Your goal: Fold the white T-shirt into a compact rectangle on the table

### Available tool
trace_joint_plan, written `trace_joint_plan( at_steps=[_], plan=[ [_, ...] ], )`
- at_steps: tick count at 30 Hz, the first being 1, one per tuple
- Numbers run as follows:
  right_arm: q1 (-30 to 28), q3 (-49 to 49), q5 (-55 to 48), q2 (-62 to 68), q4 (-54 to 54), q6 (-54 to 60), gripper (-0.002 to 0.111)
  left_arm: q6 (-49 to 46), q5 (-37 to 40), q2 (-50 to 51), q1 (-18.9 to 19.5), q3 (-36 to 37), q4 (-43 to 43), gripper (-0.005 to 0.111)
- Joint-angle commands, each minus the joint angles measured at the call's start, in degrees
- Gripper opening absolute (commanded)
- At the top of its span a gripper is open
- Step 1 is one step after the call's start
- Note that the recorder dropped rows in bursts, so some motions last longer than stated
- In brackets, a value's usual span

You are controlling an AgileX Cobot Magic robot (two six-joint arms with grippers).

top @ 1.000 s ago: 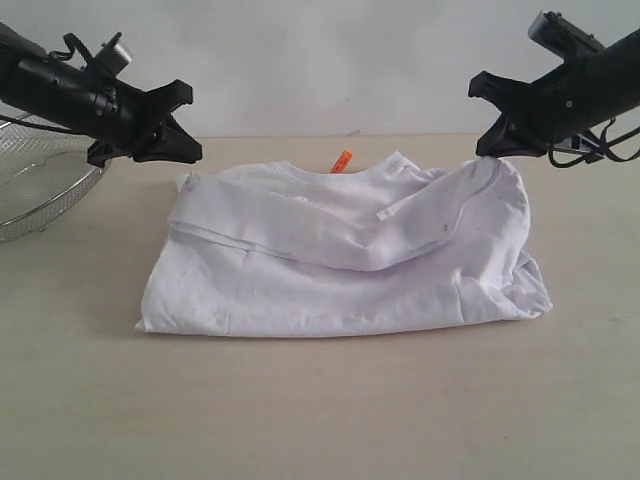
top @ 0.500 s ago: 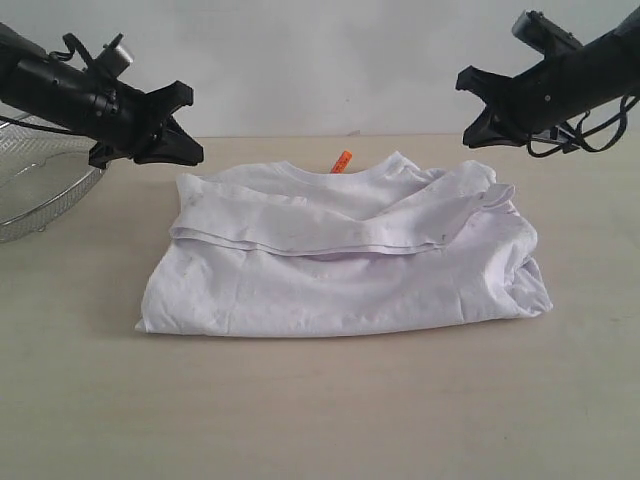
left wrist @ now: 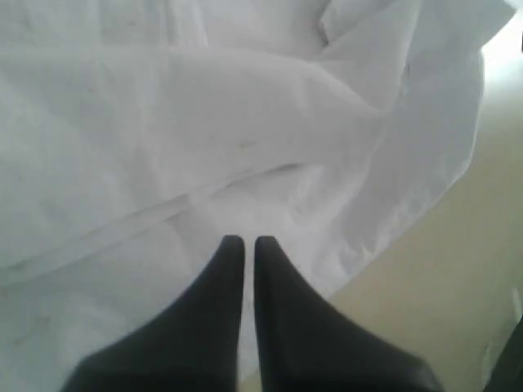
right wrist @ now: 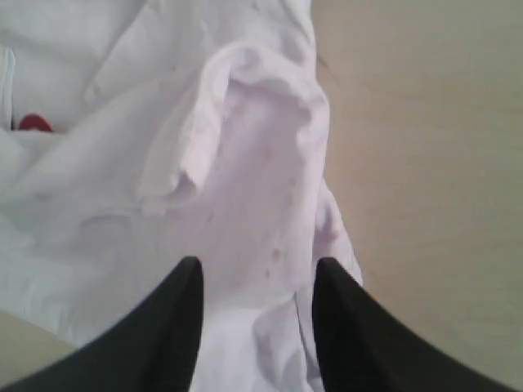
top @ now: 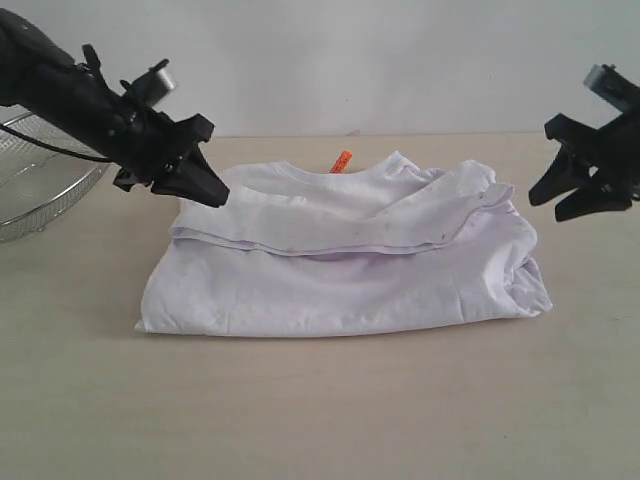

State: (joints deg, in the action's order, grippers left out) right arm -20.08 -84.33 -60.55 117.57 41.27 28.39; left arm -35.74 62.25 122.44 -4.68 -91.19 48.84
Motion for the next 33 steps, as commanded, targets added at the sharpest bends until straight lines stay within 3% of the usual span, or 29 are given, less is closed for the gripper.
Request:
trace_joint_plan(
  at_steps=[1,10,24,26,29,33],
  plan=[
    [-0.4,5.5,2.7,-0.9,4.7,7.1,0.039,0.1,0.5,-0.1,-2.6,-0.4,-4.6,0.005],
    [-0.4,7.7,11.4,-0.9,5.2,8.6,0.039,1.9,0.5,3.0,-2.7,-0.3,-6.5,0.005],
    [2.1,7.7,10.9,3.2,9.4,11.2,0.039,2.6,0.4,3.9,-2.7,-0.3,-6.3,0.005],
    [2.1,7.7,11.5,3.2,9.4,11.2,0.031,2.6,0.4,3.9,-2.7,-0.3,-6.3,0.005],
    [2.1,7.7,11.6,3.2,9.4,11.2,0.003,2.6,0.3,3.9,-2.7,-0.3,-6.3,0.005],
    [2.1,7.6,11.7,2.6,10.3,11.1,0.0,2.6,0.1,3.9,-2.6,-0.3,-6.3,0.005]
  ],
)
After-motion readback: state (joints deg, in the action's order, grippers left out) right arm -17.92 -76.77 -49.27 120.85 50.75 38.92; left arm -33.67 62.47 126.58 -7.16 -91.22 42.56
